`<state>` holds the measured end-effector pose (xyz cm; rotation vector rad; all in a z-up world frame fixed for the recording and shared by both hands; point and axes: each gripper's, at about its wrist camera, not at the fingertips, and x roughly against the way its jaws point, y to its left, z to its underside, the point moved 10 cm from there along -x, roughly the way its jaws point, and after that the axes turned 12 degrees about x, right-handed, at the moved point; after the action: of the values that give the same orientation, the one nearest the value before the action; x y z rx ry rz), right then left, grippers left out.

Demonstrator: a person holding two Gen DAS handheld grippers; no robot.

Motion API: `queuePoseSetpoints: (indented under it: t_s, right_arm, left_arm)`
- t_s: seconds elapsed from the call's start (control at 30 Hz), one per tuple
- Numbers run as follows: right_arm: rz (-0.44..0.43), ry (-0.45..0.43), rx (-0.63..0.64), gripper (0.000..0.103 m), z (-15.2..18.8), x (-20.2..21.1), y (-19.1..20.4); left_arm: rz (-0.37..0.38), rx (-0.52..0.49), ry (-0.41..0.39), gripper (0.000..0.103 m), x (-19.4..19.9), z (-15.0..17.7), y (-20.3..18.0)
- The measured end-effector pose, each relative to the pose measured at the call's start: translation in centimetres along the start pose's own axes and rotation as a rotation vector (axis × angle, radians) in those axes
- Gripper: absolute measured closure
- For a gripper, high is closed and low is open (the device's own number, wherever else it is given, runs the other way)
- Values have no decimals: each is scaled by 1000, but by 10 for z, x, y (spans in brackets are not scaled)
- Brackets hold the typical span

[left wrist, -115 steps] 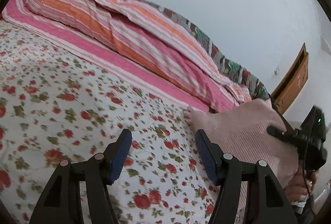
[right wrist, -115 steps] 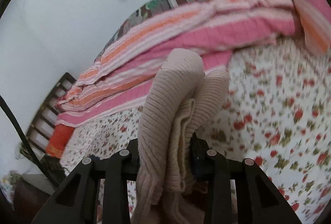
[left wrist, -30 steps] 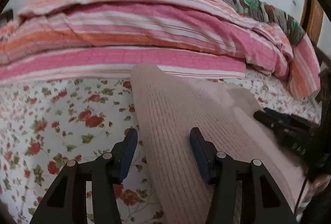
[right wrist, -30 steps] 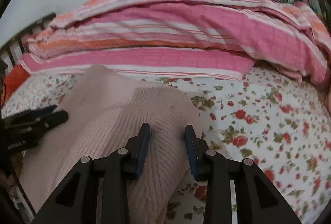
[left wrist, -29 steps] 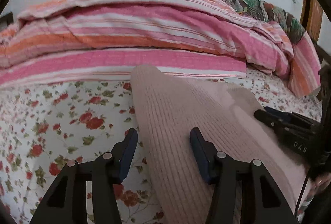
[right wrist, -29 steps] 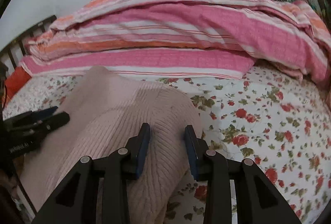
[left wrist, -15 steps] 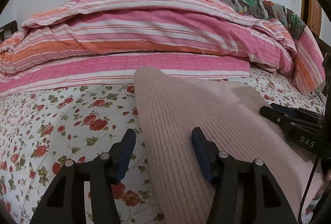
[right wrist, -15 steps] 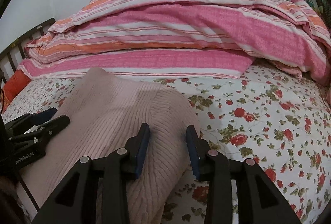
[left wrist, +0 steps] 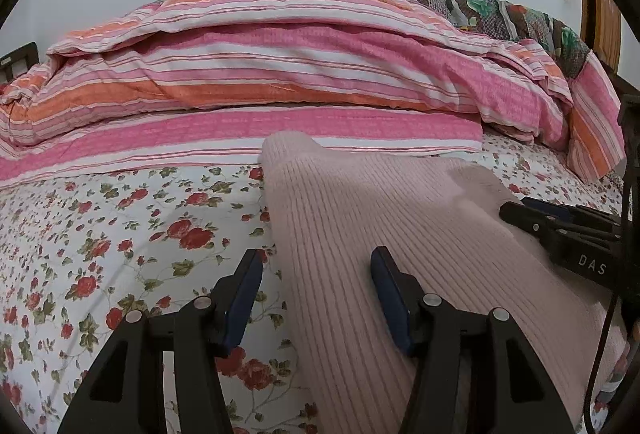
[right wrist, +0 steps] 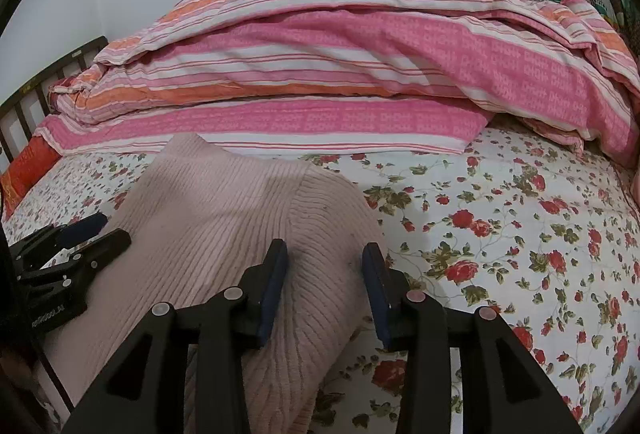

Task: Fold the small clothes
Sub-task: 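Press the folded sweater flat with both open tools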

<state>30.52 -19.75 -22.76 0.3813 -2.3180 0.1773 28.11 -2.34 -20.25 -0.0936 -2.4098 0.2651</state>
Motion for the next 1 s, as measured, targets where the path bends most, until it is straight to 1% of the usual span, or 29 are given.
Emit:
queuePoseSetpoints:
  t_s: [0.63,0.83,1.0]
  right_arm:
    - [15,-1,14,63,-1,1,0]
    - [8,-3,10,63,-1,1,-1]
    - [20,-7,25,63,-2,2,1]
  left_arm:
    - [-2,7,-7,45,2,-1,1]
    - [5,19,-4,45,1,0,3]
    - [19,28,1,45,0,-1,4]
